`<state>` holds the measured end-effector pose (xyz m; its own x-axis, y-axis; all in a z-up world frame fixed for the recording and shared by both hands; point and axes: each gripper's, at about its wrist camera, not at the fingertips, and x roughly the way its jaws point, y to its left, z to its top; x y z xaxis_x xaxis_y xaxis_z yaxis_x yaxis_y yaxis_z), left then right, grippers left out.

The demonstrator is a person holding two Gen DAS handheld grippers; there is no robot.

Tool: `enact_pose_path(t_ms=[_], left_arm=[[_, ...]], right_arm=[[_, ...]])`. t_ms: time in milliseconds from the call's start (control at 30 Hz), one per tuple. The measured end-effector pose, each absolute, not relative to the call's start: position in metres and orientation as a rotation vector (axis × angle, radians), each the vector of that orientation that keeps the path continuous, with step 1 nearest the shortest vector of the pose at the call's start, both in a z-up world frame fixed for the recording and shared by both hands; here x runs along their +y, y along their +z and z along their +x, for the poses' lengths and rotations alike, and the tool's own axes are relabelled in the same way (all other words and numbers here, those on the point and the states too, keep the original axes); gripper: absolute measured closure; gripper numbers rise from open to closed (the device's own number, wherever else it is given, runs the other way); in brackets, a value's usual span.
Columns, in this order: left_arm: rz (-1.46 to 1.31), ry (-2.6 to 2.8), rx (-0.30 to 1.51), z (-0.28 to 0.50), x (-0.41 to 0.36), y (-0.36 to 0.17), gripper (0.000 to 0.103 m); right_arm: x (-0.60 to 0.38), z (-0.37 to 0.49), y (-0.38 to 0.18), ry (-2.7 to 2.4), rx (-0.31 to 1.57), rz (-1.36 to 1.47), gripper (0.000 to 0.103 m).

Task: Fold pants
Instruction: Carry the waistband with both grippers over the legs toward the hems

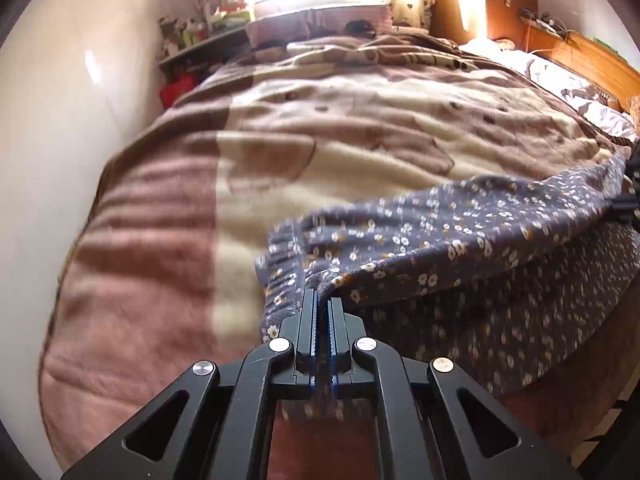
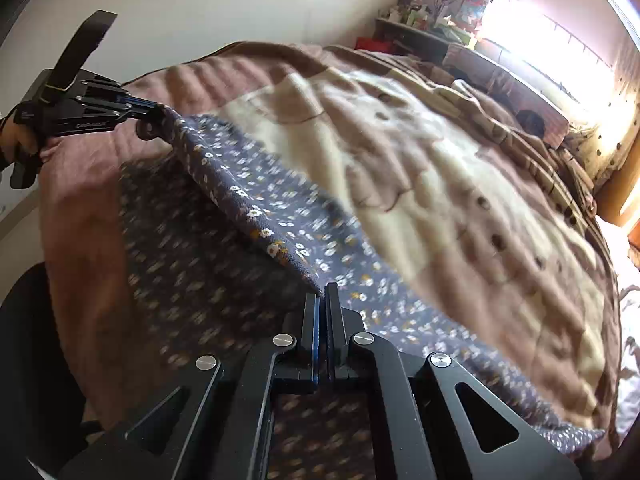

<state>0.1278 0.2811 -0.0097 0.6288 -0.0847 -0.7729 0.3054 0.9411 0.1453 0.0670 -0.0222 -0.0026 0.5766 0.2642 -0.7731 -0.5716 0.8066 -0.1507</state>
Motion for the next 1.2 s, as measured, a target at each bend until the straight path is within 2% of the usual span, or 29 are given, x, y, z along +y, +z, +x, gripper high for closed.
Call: enact_pose_path(t_ms=[467,833,1000,1200], left_arm=[[0.181,-0.207,0.919,0.088,0.299,-0.041,0.101],[0.168,-0.186,0.962,0.086,0.308,-0.047,0.101],[0.024,-0.125,0.936,0.079,0.326,-0.032,0.101],[-0.099,-0.101,0.885,0.081,0.333,-0.009,0.089]], right_arm=[[-0.008,0.022,-0.046,0.511,0.918,-0.419,0.101],[0.005,0.012,-0.074,0.506,0.968,-0.453,0.101],[0.007,0.013,-0.079,0.505,0.99,-0.446,0.1],[-0.007,0.017,-0.067,0.53,1.002,-0.306,0.096]])
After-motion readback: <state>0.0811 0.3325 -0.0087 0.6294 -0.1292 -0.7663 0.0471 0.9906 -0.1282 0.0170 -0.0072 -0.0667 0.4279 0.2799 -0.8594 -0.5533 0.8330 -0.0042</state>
